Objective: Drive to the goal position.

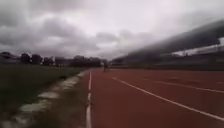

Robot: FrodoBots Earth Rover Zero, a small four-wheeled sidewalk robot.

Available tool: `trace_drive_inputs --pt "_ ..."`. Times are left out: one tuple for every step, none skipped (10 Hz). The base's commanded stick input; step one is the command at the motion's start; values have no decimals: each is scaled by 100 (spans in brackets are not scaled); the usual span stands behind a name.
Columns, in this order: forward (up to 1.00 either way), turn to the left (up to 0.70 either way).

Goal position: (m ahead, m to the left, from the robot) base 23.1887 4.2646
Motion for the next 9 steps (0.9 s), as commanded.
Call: trace_drive_inputs --pt "70 0" --pt "70 0" --pt "70 0" --pt "70 0" --pt "70 0" --pt "70 0" --pt "70 0" --pt "70 0" --pt "70 0"
